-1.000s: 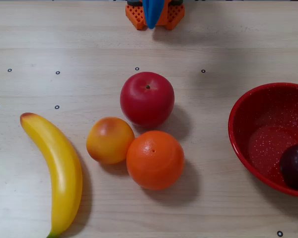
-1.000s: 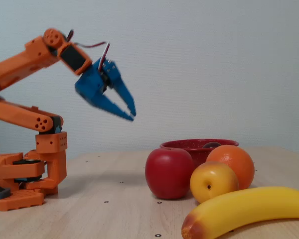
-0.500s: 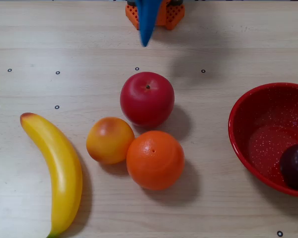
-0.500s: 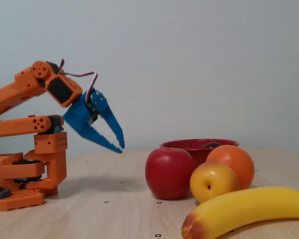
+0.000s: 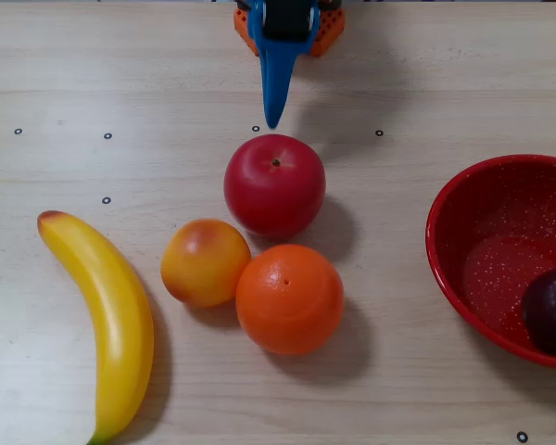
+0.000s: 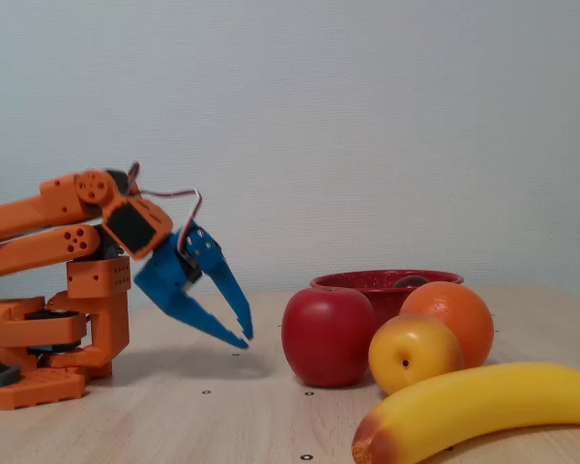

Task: Put plum in the red bowl.

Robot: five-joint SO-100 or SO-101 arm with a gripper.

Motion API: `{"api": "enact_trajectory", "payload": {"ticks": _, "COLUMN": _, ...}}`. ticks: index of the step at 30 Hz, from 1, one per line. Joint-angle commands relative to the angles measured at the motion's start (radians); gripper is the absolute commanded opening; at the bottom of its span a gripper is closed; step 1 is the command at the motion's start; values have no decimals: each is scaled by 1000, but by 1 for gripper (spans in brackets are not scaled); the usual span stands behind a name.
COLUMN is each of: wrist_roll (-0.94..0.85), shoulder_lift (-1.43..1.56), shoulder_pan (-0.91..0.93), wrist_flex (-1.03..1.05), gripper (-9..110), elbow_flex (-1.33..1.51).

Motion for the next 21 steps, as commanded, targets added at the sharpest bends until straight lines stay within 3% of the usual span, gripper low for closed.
{"api": "enact_trajectory", "payload": {"ticks": 1, "wrist_roll": 3, "shoulder_lift": 21, "shoulder_pan": 5, "wrist_flex": -133, "gripper": 0, "elbow_flex": 43}}
{"api": "enact_trajectory", "payload": {"ticks": 7, "wrist_roll": 58, "shoulder_lift": 21, "shoulder_pan": -12, "wrist_flex": -264, "gripper": 0, "elbow_flex": 158}}
{"api": "enact_trajectory", "payload": {"ticks": 21, "wrist_roll": 84, "shoulder_lift": 23, "shoulder_pan": -23, "wrist_flex": -179, "gripper": 0, "elbow_flex": 161}}
